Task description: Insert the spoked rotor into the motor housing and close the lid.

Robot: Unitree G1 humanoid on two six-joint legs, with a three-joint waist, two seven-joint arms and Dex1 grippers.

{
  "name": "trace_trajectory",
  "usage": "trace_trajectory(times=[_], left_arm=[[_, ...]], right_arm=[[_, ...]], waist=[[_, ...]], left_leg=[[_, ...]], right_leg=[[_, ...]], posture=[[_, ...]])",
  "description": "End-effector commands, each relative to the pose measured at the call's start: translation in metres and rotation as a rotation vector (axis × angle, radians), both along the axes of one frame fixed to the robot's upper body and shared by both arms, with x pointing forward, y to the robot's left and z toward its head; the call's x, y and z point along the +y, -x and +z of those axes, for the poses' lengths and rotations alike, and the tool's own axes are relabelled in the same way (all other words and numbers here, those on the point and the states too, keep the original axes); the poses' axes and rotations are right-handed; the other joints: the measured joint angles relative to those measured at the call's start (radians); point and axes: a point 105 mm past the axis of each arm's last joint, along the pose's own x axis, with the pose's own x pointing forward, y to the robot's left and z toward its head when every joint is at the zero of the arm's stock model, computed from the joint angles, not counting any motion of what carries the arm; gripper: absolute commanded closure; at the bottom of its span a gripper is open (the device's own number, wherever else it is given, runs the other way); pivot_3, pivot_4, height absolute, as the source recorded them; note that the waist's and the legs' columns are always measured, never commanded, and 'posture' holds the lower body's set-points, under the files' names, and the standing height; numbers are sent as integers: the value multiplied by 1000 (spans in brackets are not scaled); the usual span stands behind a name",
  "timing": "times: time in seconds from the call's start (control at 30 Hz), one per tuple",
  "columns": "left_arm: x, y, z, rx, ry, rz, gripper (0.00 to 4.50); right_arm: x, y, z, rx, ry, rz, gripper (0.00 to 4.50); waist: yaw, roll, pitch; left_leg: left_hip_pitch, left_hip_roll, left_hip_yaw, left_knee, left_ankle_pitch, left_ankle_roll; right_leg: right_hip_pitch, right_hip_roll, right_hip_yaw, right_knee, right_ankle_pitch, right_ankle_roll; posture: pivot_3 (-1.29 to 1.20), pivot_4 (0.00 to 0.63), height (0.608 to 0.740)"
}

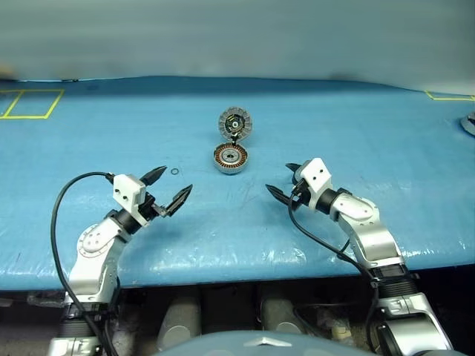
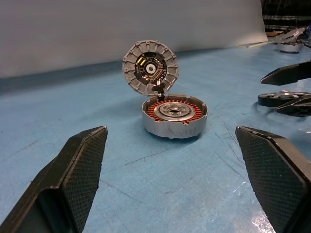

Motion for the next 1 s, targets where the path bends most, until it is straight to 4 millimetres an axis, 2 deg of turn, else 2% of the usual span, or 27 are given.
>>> trace_trajectory(times=[0.03,0.5,1.0], left_arm=[[1,-1,9,-48,0,15,0],[0,-2,10,-58,-1,30,0],[2,-3,3,-35,-27,57,0]], right_arm=[[2,-2,16,-67,11,23,144],[6,0,12,-71,29,37,144],[11,-1,11,-78,56,66,144]], waist=[[0,0,0],[0,0,0],[0,0,0]], left_leg=[[0,0,0,0,0,0],[0,0,0,0,0,0],[0,0,0,0,0,0]], right_leg=[[0,0,0,0,0,0],[0,0,0,0,0,0],[0,0,0,0,0,0]], posture=[[0,150,740],[0,150,740],[0,150,740]])
